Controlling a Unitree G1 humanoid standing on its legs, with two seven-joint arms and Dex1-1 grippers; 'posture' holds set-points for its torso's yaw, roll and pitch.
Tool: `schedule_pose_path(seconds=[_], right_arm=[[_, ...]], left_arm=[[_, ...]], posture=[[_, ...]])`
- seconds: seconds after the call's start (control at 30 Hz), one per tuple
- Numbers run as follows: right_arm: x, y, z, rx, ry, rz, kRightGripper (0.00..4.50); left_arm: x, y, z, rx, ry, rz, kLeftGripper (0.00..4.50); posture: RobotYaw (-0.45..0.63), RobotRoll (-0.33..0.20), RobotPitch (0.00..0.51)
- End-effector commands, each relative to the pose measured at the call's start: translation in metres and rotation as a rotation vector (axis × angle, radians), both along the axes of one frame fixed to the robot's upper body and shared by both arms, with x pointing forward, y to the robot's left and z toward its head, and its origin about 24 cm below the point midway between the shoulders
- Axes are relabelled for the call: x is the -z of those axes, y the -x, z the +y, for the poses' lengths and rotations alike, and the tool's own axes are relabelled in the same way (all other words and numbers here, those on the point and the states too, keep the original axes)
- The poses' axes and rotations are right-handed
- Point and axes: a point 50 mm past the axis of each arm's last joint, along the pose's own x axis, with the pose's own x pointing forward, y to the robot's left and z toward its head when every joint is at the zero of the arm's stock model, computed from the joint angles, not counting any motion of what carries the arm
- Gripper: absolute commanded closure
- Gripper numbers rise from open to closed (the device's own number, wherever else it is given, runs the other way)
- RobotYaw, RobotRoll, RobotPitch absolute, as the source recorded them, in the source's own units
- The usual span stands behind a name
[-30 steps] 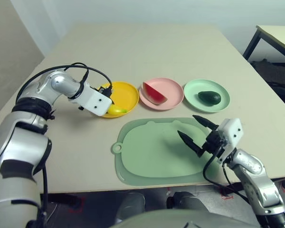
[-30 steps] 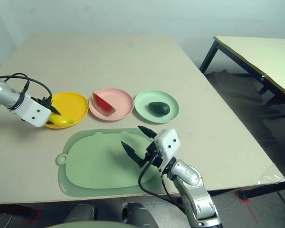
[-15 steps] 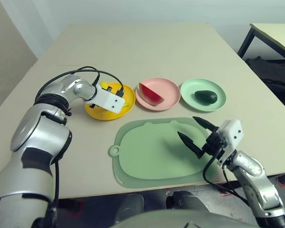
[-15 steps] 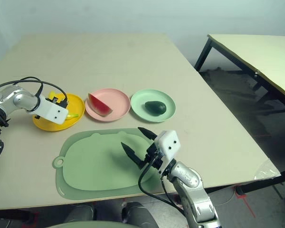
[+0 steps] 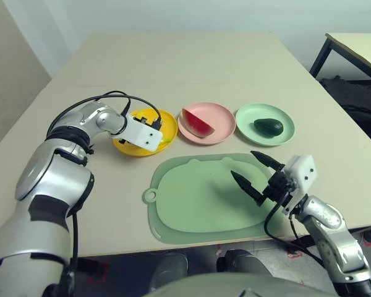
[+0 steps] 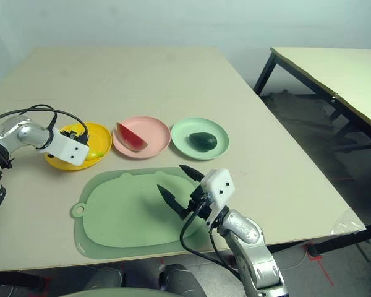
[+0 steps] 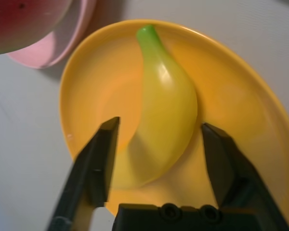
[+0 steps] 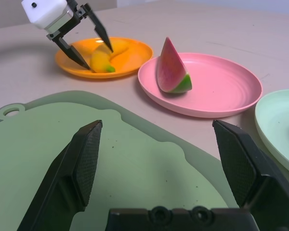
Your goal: Place the fruits into color-matched plates.
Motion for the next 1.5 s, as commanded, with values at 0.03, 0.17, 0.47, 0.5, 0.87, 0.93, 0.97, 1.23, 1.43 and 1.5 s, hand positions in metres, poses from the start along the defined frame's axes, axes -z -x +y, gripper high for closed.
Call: schedule_pose_path(seconds=[0.03,0.17,0.47,0.5,0.87,0.93,0.97,1.23,1.43,1.5], right_arm=[[0.000,-0.002,-0.001,0.004,-0.010,0.013,0.00],[-0.001,-0.004,-0.002,0.005,-0.014,0.014,0.00],[-0.003,-0.043,-0.060,0.303,-0.062,0.007,0.00],[-0.003,-0.045,-0.062,0.311,-0.061,-0.001,0.00],[0.006,-0.053,-0.101,0.460,-0.063,-0.062,0.00],[0.003,-0.049,-0.111,0.492,-0.062,-0.082,0.00],[0.002,-0.047,-0.116,0.511,-0.066,-0.087,0.00],[0.006,-0.021,-0.131,0.509,-0.052,-0.071,0.00],[0.003,-0.006,-0.140,0.462,-0.010,-0.092,0.00],[0.005,0.000,-0.141,0.438,-0.007,-0.079,0.00]], left_arm=[[0.009,0.004,0.003,-0.005,-0.017,0.028,0.02],[0.005,0.004,0.006,-0.009,0.014,0.007,0.02],[-0.008,0.014,0.029,-0.195,0.411,-0.072,0.02],[-0.007,0.018,0.031,-0.219,0.481,-0.080,0.02],[-0.032,0.097,0.038,-0.705,1.528,-0.366,0.02],[-0.017,0.114,0.049,-0.851,1.570,-0.400,0.02],[-0.009,0.122,0.055,-0.924,1.579,-0.413,0.02],[0.041,0.152,0.082,-1.263,1.595,-0.461,0.02],[0.050,0.150,0.081,-1.253,1.561,-0.442,0.02],[0.052,0.150,0.081,-1.250,1.551,-0.436,0.02]], posture=[[0.08,0.000,0.016],[0.08,0.000,0.012],[0.06,0.000,0.005],[0.07,0.000,0.004],[0.07,0.000,0.006],[0.07,0.000,0.007],[0.06,0.000,0.007],[0.04,0.000,0.011],[0.03,0.000,0.000],[0.03,0.000,0.000]])
